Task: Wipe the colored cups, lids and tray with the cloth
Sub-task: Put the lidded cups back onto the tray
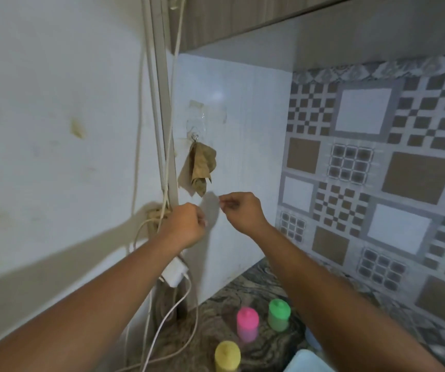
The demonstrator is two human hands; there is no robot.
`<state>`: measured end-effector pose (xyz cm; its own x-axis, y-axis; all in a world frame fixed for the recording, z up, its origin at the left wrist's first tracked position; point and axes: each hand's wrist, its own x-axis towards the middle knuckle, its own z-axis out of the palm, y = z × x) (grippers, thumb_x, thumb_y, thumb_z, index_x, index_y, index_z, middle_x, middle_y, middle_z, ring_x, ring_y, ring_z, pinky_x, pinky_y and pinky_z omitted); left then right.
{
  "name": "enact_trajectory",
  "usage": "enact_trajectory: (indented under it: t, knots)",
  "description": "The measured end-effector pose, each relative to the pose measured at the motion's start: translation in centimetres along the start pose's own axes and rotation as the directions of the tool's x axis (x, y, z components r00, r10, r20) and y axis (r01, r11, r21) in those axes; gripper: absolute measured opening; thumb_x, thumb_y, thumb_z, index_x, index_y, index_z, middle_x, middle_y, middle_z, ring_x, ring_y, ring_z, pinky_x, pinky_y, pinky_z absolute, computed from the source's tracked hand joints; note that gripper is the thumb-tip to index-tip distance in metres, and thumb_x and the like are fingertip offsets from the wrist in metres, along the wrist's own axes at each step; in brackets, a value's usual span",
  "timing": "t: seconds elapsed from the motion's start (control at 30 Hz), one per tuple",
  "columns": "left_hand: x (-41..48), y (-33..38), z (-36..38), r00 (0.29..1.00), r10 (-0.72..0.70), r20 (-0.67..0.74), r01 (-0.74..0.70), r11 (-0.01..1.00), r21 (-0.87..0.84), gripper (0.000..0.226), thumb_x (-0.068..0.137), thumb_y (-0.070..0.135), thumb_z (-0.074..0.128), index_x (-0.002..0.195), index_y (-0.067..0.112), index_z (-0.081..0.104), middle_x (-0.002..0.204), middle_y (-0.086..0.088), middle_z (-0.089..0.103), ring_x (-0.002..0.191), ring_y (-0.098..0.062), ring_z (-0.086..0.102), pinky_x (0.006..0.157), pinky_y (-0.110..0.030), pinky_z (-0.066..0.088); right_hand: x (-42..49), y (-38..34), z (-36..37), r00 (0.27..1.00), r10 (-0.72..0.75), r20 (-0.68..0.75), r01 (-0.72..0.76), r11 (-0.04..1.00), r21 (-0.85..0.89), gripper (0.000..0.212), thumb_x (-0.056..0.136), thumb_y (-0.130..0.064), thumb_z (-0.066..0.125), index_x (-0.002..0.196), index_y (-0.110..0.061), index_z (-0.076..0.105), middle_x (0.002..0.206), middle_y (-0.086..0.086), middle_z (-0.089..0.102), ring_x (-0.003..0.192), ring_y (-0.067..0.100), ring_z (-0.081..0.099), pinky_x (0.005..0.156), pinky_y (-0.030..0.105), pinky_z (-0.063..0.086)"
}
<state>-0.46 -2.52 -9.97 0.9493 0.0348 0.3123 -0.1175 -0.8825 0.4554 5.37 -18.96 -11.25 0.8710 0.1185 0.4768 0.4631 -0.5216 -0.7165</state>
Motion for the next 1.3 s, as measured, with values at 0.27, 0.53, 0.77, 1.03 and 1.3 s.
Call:
enact_trajectory:
  t: [0.27, 0.53, 0.77, 1.03, 1.3]
  knots:
    - [-3.2, 1.1, 4.6, 0.985, -0.014, 0.172, 0.029, 0.996, -0.085, 0.029, 0.09, 0.024, 0.063, 0.114, 0.009, 0.072, 0.114, -0.009, 0.073, 0.107, -0.025, 0.066, 0.093, -0.032, 0.052, -4.6, 2.9, -0.1, 0.994, 0.102, 0.038, -0.101, 0.994, -0.042, 0.02, 0.093, -0.014, 0.069, 0.111, -0.009, 0.078, 0.113, 0.005, 0.076, 0.103, 0.016, 0.071, 0.094, 0.017, 0.05]
    - [-9.9, 0.5, 12.9, 0.878, -0.077, 0.473, 0.103, 0.994, -0.03, 0.045, 0.09, 0.032, 0.067, 0.127, 0.009, 0.058, 0.11, -0.005, 0.065, 0.102, -0.023, 0.062, 0.087, -0.032, 0.05, -12.0, 10.7, 1.7, 0.927, 0.315, 0.206, -0.267, 0.936, -0.229, 0.04, 0.092, -0.015, 0.068, 0.131, -0.008, 0.065, 0.13, 0.011, 0.068, 0.117, 0.025, 0.067, 0.106, 0.035, 0.049]
    - [-14.9, -2.5, 18.8, 0.786, -0.139, 0.603, 0.049, 0.985, 0.163, 0.09, 0.073, 0.056, 0.078, 0.142, 0.012, 0.039, 0.136, -0.015, 0.054, 0.124, -0.033, 0.051, 0.091, -0.035, 0.046, -17.9, 15.5, 4.4, 0.837, 0.439, 0.327, -0.269, 0.851, -0.452, 0.072, 0.09, -0.022, 0.066, 0.154, -0.009, 0.036, 0.143, 0.021, 0.055, 0.13, 0.035, 0.053, 0.104, 0.037, 0.045]
    - [-17.6, -4.8, 23.9, 0.844, -0.165, 0.51, 0.124, 0.986, 0.114, 0.079, 0.078, 0.044, 0.077, 0.143, 0.017, 0.04, 0.143, -0.01, 0.042, 0.127, -0.033, 0.046, 0.1, -0.042, 0.044, -20.6, 18.7, 7.4, 0.819, 0.468, 0.332, -0.31, 0.848, -0.43, 0.054, 0.081, -0.043, 0.064, 0.128, -0.021, 0.054, 0.115, 0.011, 0.067, 0.106, 0.032, 0.064, 0.085, 0.035, 0.052]
    - [-18.1, -6.5, 25.3, 0.892, -0.115, 0.437, 0.133, 0.991, -0.011, 0.072, 0.083, 0.022, 0.075, 0.146, 0.019, 0.04, 0.142, -0.01, 0.043, 0.125, -0.033, 0.049, 0.1, -0.043, 0.045, -21.3, 19.6, 7.9, 0.865, 0.46, 0.202, -0.398, 0.873, -0.283, 0.047, 0.087, -0.012, 0.063, 0.133, -0.019, 0.06, 0.116, 0.014, 0.07, 0.106, 0.034, 0.066, 0.09, 0.044, 0.056]
